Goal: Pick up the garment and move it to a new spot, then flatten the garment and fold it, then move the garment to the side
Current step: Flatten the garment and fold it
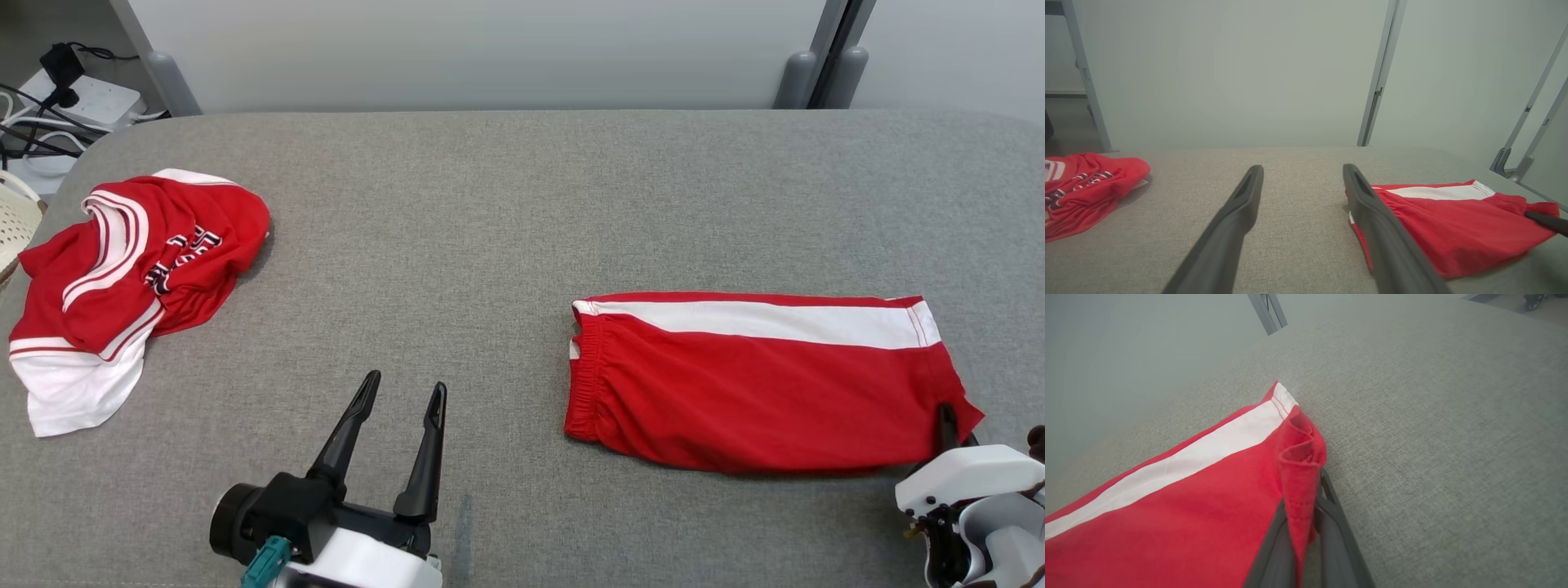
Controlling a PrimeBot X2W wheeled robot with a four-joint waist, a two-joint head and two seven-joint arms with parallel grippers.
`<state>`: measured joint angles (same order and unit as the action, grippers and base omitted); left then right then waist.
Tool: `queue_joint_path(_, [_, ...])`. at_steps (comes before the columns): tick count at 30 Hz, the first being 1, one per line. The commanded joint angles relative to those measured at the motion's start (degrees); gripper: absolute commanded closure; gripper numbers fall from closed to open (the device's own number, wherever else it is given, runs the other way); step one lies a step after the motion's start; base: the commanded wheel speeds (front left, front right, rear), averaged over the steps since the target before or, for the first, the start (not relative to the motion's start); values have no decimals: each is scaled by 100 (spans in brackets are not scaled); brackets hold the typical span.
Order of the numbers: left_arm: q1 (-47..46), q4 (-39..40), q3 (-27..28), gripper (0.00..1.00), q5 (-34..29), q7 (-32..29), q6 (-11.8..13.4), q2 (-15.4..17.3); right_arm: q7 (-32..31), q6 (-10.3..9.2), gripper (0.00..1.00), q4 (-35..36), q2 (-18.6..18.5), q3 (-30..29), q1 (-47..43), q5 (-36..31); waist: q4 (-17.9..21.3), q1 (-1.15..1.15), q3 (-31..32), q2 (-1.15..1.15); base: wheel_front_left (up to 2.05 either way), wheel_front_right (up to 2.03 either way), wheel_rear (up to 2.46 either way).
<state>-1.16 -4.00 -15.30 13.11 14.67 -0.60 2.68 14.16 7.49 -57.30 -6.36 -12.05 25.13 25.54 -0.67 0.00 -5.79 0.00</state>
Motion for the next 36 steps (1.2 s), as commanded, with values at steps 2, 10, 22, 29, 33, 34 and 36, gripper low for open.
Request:
queue_joint_path(2, [-53,125,148,0,1,33,40,20,84,0,100,206,8,48,-10,-159,-10,0,26,0,0,0,0])
queue_joint_path(10, [-75,118,147,0,34,33,39,20,84,0,100,770,221,-49,-25,-424,-112,0,63,0,0,0,0])
queue_joint_path(22, [-50,106,98,0,71,33,68,20,-252,0,100,2222,345,1210,-221,177,-373,0,174,0,0,0,0])
queue_joint_path(29, [-42,87,66,0,84,33,63,20,-451,0,100,2826,347,1950,-431,567,-520,0,205,0,0,0,0])
queue_joint_path(33, [-38,85,56,0,102,33,56,20,-526,0,100,2938,347,2397,-494,744,-606,0,194,0,0,0,0])
queue_joint_path(34, [-39,85,51,0,105,33,54,20,-530,0,100,2936,347,2512,-490,801,-625,0,188,0,0,0,0])
queue_joint_path(36, [-40,81,38,0,110,33,53,20,-535,0,100,2878,347,2731,-467,894,-657,0,178,0,0,0,0])
